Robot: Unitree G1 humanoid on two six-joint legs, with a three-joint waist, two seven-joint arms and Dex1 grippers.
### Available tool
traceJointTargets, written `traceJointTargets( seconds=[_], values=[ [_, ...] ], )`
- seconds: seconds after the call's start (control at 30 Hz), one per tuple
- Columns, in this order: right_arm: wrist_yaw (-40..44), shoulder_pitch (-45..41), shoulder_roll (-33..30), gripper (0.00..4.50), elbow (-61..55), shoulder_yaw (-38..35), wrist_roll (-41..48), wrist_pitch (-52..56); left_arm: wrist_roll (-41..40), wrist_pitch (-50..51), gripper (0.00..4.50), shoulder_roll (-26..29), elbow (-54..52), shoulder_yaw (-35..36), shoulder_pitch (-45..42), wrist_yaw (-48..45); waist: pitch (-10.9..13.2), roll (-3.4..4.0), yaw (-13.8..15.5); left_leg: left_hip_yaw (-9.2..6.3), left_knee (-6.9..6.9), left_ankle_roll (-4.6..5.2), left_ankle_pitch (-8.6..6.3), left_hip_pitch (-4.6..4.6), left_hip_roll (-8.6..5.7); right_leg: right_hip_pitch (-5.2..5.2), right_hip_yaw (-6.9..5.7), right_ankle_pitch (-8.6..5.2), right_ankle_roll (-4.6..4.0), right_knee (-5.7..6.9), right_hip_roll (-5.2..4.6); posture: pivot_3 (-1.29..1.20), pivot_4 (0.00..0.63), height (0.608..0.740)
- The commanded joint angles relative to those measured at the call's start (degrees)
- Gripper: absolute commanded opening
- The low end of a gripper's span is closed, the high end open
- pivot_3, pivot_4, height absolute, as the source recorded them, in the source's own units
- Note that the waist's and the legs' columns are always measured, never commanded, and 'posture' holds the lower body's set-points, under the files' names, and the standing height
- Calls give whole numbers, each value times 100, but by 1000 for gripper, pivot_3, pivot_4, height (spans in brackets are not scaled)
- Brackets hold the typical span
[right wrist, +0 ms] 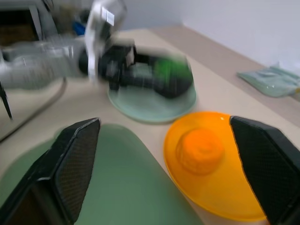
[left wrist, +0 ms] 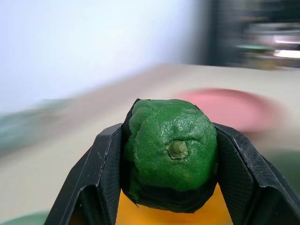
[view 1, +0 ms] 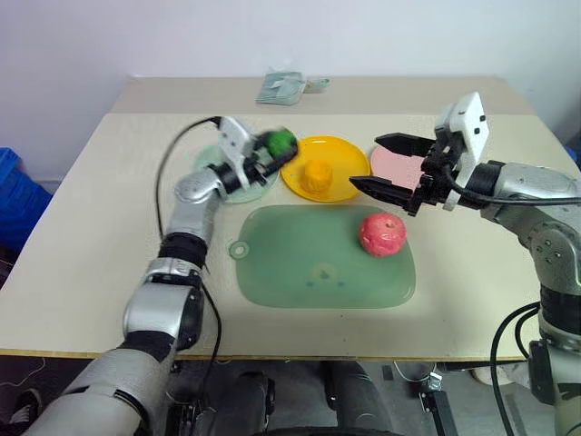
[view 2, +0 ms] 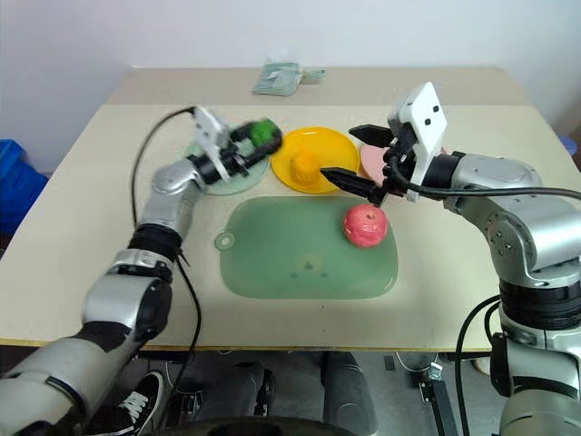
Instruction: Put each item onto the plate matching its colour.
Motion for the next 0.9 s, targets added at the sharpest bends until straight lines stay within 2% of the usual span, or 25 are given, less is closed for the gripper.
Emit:
traceJointTargets(
  seconds=[0.03,0.1,0.13,0.2,0.27,0.4,0.5,0.57,0.67,0.77,0.9],
  values=[
    [-117,-326,159,4500,197,9,-191,-274,-32,-84,2738,138,516,448,-160,1223,0,0,15,0,3,-3,2,-2,-2,0,0,0,0,-1,-1,0,150,740],
    [-79,-394,175,4500,301,6,-248,-326,-23,-107,2738,189,686,534,-193,1487,1,-1,37,0,4,-3,2,-4,-5,-1,0,1,1,0,-4,0,150,740],
    [-56,-412,170,4500,333,14,-270,-351,21,-198,2972,212,715,529,-189,1574,1,-1,43,-4,4,-4,2,-9,-6,-1,-4,1,1,0,-4,0,150,740],
    [-18,-425,146,4500,371,36,-319,-384,143,-305,3515,208,702,395,-151,1442,0,-1,46,-13,3,-3,2,-15,-8,-1,-11,1,1,2,-6,0,150,740],
    [28,-424,149,4500,384,39,-329,-387,265,-405,4470,243,689,287,-111,1364,0,-1,43,-16,0,0,0,-19,-16,-1,-13,1,1,-4,-12,0,150,740],
    [188,-240,61,4500,291,101,-322,-286,106,-458,4470,357,555,331,-111,793,1,-1,20,-12,0,8,-5,-22,-22,-1,-10,1,1,-10,-16,0,150,740],
    [400,17,-285,4500,279,306,-556,-225,-382,-223,4470,363,74,391,-15,-430,1,-1,17,-12,0,8,-4,-22,-18,-2,-11,1,1,-8,-12,0,150,740],
    [608,261,-594,4500,313,415,-706,-258,-975,479,4470,409,-622,347,209,-1758,1,-1,21,-10,1,7,-4,-22,-16,-1,-12,1,1,-6,-12,0,150,740],
    [839,502,-905,4500,339,462,-736,-188,-1602,1726,4470,675,-1823,65,729,-3161,0,-1,-16,-2,1,10,-6,-18,-16,0,-6,1,1,-5,-12,0,150,740],
    [919,672,-1104,4500,435,577,-930,-206,-1858,2590,4470,1121,-2836,-204,1230,-3911,0,-1,-128,2,2,12,-7,-14,-13,0,0,1,1,-2,-9,0,150,740],
    [947,839,-1141,4500,521,684,-1071,-133,-2014,3254,4470,1492,-3461,-289,1523,-4174,1,-1,-129,5,3,16,-9,-2,-2,2,2,1,1,-1,-1,0,150,740]
  ],
)
